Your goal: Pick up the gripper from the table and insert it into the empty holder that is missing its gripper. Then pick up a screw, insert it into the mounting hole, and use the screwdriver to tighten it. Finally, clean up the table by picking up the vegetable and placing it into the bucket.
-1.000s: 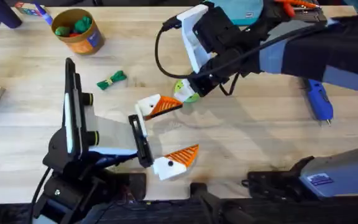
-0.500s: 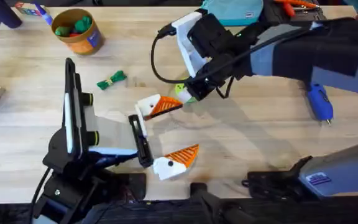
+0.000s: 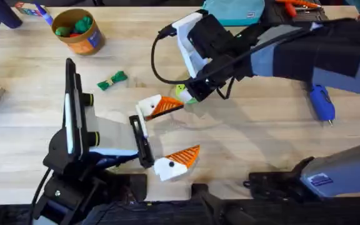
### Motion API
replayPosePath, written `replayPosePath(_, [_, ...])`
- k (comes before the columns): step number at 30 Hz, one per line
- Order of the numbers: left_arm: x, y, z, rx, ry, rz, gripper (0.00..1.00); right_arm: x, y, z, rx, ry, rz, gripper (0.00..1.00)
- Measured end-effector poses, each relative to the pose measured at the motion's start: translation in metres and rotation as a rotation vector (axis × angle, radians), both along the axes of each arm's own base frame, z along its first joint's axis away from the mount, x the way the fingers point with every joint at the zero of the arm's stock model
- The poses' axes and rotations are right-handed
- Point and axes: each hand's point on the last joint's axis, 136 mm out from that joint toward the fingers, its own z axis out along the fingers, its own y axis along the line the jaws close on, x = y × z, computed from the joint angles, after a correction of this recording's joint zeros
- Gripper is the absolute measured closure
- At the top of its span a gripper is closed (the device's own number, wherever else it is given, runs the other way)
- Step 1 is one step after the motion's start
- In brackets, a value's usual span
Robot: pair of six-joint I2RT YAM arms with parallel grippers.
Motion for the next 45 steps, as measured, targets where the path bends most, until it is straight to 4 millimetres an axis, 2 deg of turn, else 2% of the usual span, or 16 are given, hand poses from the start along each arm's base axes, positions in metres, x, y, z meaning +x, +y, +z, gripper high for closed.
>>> replayPosePath(3, [0.0,0.0,0.0,0.0,0.0,0.0,0.007,-0.001,0.001,0.0,0.0,0.001,0.004,0.819])
replayPosePath(7, [0.0,0.0,0.0,0.0,-0.001,0.0,0.007,-0.001,0.001,-0.002,-0.007,0.0,0.005,0.978])
replayPosePath(8, [0.0,0.0,0.0,0.0,0.0,0.0,0.007,0.0,0.001,-0.002,-0.006,0.001,0.003,0.99])
replayPosePath(18, [0.0,0.0,0.0,0.0,0.0,0.0,0.007,0.01,-0.009,-0.002,-0.066,-0.051,-0.026,0.994])
replayPosePath(28, [0.0,0.0,0.0,0.0,0.0,0.0,0.007,0.029,-0.037,-0.003,-0.158,-0.103,-0.101,0.994])
replayPosePath(40, [0.0,0.0,0.0,0.0,0.0,0.0,0.007,0.03,-0.04,-0.002,-0.176,-0.109,-0.106,0.994])
replayPosePath(45, [0.0,0.0,0.0,0.0,0.0,0.0,0.007,0.024,-0.046,0.003,-0.194,-0.097,-0.106,0.995])
